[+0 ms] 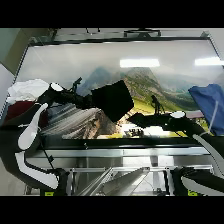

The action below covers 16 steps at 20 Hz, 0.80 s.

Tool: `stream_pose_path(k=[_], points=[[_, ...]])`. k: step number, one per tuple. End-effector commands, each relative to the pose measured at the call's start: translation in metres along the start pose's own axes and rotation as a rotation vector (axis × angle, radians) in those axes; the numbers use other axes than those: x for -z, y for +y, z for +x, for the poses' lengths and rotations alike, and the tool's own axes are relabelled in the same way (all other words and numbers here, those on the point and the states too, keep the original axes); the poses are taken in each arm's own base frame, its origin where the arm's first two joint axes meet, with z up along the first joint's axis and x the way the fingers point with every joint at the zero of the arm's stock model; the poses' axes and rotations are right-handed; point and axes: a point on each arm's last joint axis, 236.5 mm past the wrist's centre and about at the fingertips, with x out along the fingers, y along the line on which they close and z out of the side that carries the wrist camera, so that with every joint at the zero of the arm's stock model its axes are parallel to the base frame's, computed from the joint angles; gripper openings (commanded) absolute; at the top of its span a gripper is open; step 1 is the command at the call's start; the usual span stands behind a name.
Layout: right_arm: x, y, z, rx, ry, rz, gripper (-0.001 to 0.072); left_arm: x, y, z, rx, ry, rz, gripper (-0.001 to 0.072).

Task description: Fold the shirts.

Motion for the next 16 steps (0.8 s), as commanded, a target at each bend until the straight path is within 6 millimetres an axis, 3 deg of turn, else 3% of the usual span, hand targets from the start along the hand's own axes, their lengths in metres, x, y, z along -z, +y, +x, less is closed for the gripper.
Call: stream_pose_path(k=[1, 3, 4, 5, 6, 7, 10, 11, 14, 15, 16], points=[[-0.010, 0.004, 0.036, -0.012, 0.030, -0.002, 0.0496, -0.006, -0.013, 0.027, 0.045, 0.053, 0.034, 0.0334], [-0.013, 0.005, 0.048, -0.011, 0.044, 0.015, 0.0495, -0.011, -0.017, 0.029, 0.053, 0.073, 0.058, 0.0332], [-0.014, 0.005, 0.053, -0.009, 0.053, 0.033, 0.0494, -0.012, -0.018, 0.029, 0.057, 0.078, 0.061, 0.0240], [-0.014, 0.002, 0.059, -0.002, 0.059, 0.051, 0.0493, -0.013, -0.016, 0.028, 0.056, 0.075, 0.060, 0.0065], [-0.015, -0.001, 0.066, 0.007, 0.065, 0.063, 0.0491, -0.014, -0.014, 0.025, 0.059, 0.073, 0.062, 0.0006], [-0.014, -0.004, 0.072, 0.013, 0.073, 0.074, 0.0447, -0.014, -0.012, 0.022, 0.062, 0.074, 0.055, 0.0006], [-0.014, -0.012, 0.084, 0.025, 0.091, 0.103, 0.0439, -0.013, -0.009, 0.015, 0.076, 0.078, 0.039, 0.0005], [-0.016, -0.013, 0.087, 0.026, 0.088, 0.110, 0.0376, -0.013, -0.009, 0.014, 0.080, 0.078, 0.037, 0.0006], [-0.026, -0.009, 0.090, 0.008, 0.069, 0.122, 0.0342, -0.015, -0.010, 0.008, 0.081, 0.070, 0.040, 0.0007], [-0.033, -0.007, 0.090, 0.006, 0.051, 0.117, 0.0174, -0.016, -0.013, 0.005, 0.082, 0.064, 0.057, 0.0007], [-0.040, -0.006, 0.090, 0.011, 0.031, 0.109, 0.0120, -0.017, -0.016, 0.002, 0.080, 0.054, 0.073, 0.0007]])
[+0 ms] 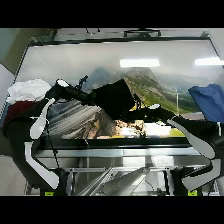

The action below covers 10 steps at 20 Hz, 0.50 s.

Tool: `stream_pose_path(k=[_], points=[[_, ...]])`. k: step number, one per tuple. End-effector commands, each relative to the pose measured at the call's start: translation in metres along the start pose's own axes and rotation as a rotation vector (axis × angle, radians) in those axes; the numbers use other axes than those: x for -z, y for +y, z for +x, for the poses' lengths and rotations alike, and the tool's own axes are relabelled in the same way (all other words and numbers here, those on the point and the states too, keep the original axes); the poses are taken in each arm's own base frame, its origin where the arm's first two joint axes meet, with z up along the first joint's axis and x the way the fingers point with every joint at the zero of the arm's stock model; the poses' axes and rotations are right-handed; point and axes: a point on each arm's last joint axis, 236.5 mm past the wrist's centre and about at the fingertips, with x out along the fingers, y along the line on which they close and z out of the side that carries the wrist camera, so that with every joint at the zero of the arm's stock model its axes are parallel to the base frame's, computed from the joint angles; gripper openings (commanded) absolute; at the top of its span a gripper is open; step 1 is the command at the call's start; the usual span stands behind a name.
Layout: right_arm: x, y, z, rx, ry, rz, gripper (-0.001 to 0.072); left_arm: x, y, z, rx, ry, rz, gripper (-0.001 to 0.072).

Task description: Fold the shirts.

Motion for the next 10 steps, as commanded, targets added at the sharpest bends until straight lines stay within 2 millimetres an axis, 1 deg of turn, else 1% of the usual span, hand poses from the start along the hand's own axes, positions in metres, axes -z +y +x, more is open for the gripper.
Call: stream_pose_path(k=[1, 2, 4, 5, 7, 8, 9, 10], points=[[-0.021, 0.007, 0.002, -0.003, -0.055, -0.005, 0.0035, -0.004, -0.009, -0.013, -0.001, -0.025, 0.050, 0.0008], [-0.027, 0.008, 0.001, 0.002, -0.074, -0.011, 0.0018, -0.007, -0.013, -0.019, -0.007, -0.043, 0.069, 0.0008], [-0.034, 0.012, 0.000, 0.002, -0.095, -0.022, 0.0016, -0.012, -0.016, -0.036, -0.014, -0.077, 0.090, 0.0019], [-0.035, 0.015, 0.000, -0.003, -0.095, -0.027, 0.0016, -0.013, -0.013, -0.044, -0.018, -0.087, 0.088, 0.0019], [-0.034, 0.022, -0.003, -0.013, -0.092, -0.042, 0.0016, -0.008, -0.005, -0.057, -0.003, -0.078, 0.070, 0.0024], [-0.032, 0.026, -0.005, -0.021, -0.088, -0.050, 0.0016, -0.004, -0.001, -0.060, 0.011, -0.062, 0.053, 0.0054], [-0.031, 0.031, -0.007, -0.030, -0.085, -0.056, 0.0016, 0.000, 0.004, -0.063, 0.020, -0.049, 0.037, 0.0352], [-0.029, 0.034, -0.008, -0.036, -0.076, -0.065, 0.0016, 0.001, 0.010, -0.066, 0.030, -0.046, 0.013, 0.0720]])
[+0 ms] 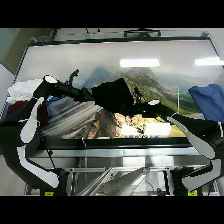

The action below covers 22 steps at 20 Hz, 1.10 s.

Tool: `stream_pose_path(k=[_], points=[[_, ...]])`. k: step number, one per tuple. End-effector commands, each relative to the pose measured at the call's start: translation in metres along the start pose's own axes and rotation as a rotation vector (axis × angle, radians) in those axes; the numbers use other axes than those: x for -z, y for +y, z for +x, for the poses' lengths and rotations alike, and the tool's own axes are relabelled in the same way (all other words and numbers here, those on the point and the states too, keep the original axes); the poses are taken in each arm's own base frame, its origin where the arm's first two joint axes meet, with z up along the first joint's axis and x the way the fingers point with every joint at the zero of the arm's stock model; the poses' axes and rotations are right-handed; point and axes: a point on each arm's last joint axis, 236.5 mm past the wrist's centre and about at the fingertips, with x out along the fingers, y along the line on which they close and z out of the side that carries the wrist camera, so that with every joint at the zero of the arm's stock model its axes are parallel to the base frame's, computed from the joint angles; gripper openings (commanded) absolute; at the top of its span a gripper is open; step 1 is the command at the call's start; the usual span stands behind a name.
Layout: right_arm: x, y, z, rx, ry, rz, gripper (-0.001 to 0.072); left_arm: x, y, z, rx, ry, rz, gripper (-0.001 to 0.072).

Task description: Fold the shirts.

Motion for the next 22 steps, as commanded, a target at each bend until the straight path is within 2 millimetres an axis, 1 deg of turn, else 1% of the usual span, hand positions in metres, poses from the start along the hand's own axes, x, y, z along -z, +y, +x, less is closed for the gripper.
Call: stream_pose_path(k=[1, 3, 4, 5, 6, 7, 10, 11, 13, 14, 15, 16, 17, 18, 19, 20, 21, 22], points=[[0.003, 0.013, -0.005, -0.021, 0.015, -0.033, 0.0016, 0.003, 0.014, -0.017, 0.026, -0.001, -0.052, 0.0714], [0.005, 0.020, -0.009, -0.030, 0.020, -0.054, 0.0016, -0.015, 0.028, -0.026, -0.003, -0.088, -0.072, 0.0713], [0.005, 0.023, -0.012, -0.028, 0.019, -0.064, 0.0016, -0.025, 0.027, -0.026, 0.013, -0.128, -0.085, 0.0713], [0.005, 0.026, -0.014, -0.026, 0.018, -0.077, 0.0016, -0.032, 0.022, -0.021, 0.045, -0.153, -0.098, 0.0712], [0.006, 0.028, -0.016, -0.023, 0.020, -0.082, 0.0016, -0.038, 0.017, -0.012, 0.069, -0.170, -0.111, 0.0711], [0.006, 0.029, -0.018, -0.020, 0.021, -0.087, 0.0016, -0.041, 0.017, 0.000, 0.069, -0.171, -0.117, 0.0691], [0.009, 0.038, -0.023, -0.030, 0.028, -0.119, 0.0016, -0.040, 0.015, 0.041, 0.068, -0.137, -0.118, 0.0691], [0.009, 0.041, -0.026, -0.027, 0.027, -0.137, 0.0016, -0.039, 0.012, 0.052, 0.068, -0.116, -0.106, 0.0607], [0.011, 0.044, -0.032, -0.011, 0.029, -0.170, 0.0016, -0.039, 0.006, 0.068, 0.078, -0.082, -0.082, 0.0211], [0.012, 0.046, -0.036, 0.001, 0.030, -0.187, 0.0017, -0.040, 0.001, 0.071, 0.092, -0.064, -0.066, 0.0006], [0.012, 0.047, -0.042, 0.019, 0.031, -0.210, 0.0016, -0.042, -0.005, 0.069, 0.106, -0.051, -0.061, 0.0004], [0.013, 0.048, -0.049, 0.039, 0.033, -0.232, 0.0016, -0.044, -0.015, 0.064, 0.120, -0.043, -0.048, 0.0004], [0.010, 0.048, -0.061, 0.061, 0.028, -0.253, 0.0016, -0.048, -0.028, 0.054, 0.134, -0.041, -0.020, 0.0004], [0.005, 0.052, -0.074, 0.070, 0.011, -0.269, 0.0016, -0.053, -0.043, 0.039, 0.147, -0.050, 0.015, 0.0004], [-0.003, 0.062, -0.091, 0.057, -0.021, -0.286, 0.0016, -0.057, -0.061, 0.021, 0.159, -0.060, 0.056, 0.0004], [-0.013, 0.075, -0.111, 0.035, -0.062, -0.301, 0.0016, -0.059, -0.084, 0.001, 0.167, -0.074, 0.111, 0.0005], [-0.022, 0.094, -0.136, 0.007, -0.107, -0.333, 0.0016, -0.060, -0.113, -0.023, 0.172, -0.097, 0.178, 0.0005], [-0.031, 0.118, -0.163, -0.023, -0.155, -0.377, 0.0016, -0.059, -0.146, -0.050, 0.173, -0.125, 0.259, 0.0005]])
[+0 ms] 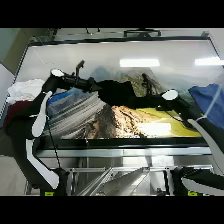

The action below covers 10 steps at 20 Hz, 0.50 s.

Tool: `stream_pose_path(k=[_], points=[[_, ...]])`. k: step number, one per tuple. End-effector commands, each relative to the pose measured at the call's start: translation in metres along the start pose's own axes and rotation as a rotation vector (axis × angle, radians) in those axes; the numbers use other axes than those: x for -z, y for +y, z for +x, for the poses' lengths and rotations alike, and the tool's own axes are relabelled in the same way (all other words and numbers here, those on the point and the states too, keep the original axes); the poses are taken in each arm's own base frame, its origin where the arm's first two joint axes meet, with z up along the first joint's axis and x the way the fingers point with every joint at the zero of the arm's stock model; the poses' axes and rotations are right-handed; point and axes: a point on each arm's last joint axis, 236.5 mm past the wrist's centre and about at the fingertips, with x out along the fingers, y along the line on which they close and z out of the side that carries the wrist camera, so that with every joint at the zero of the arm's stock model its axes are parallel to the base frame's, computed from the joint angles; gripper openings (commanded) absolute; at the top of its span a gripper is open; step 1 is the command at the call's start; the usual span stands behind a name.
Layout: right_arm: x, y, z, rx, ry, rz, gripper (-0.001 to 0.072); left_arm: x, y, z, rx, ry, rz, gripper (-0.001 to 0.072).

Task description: Fold the shirts.

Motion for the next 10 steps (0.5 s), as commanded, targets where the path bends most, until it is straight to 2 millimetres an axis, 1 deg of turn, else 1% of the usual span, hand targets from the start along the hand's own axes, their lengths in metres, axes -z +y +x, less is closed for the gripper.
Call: stream_pose_path(k=[1, 3, 4, 5, 6, 7, 8, 9, 10], points=[[-0.043, 0.048, -0.080, -0.039, -0.136, -0.126, 0.0016, -0.011, -0.107, -0.062, 0.029, -0.040, 0.222, 0.0005], [-0.066, 0.097, -0.132, -0.077, -0.231, -0.245, 0.0016, -0.011, -0.176, -0.103, 0.017, -0.116, 0.365, 0.0007], [-0.073, 0.123, -0.157, -0.100, -0.269, -0.306, 0.0016, -0.010, -0.205, -0.120, 0.011, -0.161, 0.428, 0.0007], [-0.079, 0.147, -0.176, -0.125, -0.301, -0.358, 0.0016, -0.007, -0.233, -0.137, 0.003, -0.209, 0.489, 0.0017], [-0.082, 0.168, -0.193, -0.141, -0.328, -0.401, 0.0016, -0.001, -0.254, -0.149, -0.001, -0.241, 0.534, 0.0025], [-0.086, 0.184, -0.207, -0.147, -0.350, -0.433, 0.0016, 0.007, -0.272, -0.159, -0.003, -0.264, 0.570, 0.0025], [-0.086, 0.197, -0.215, -0.156, -0.353, -0.463, 0.0016, 0.016, -0.283, -0.163, -0.009, -0.271, 0.593, 0.0025], [-0.083, 0.205, -0.218, -0.166, -0.344, -0.473, 0.0016, 0.025, -0.288, -0.166, -0.008, -0.267, 0.599, 0.0025], [-0.080, 0.205, -0.218, -0.170, -0.328, -0.467, 0.0016, 0.035, -0.289, -0.166, -0.008, -0.251, 0.596, 0.0025]])
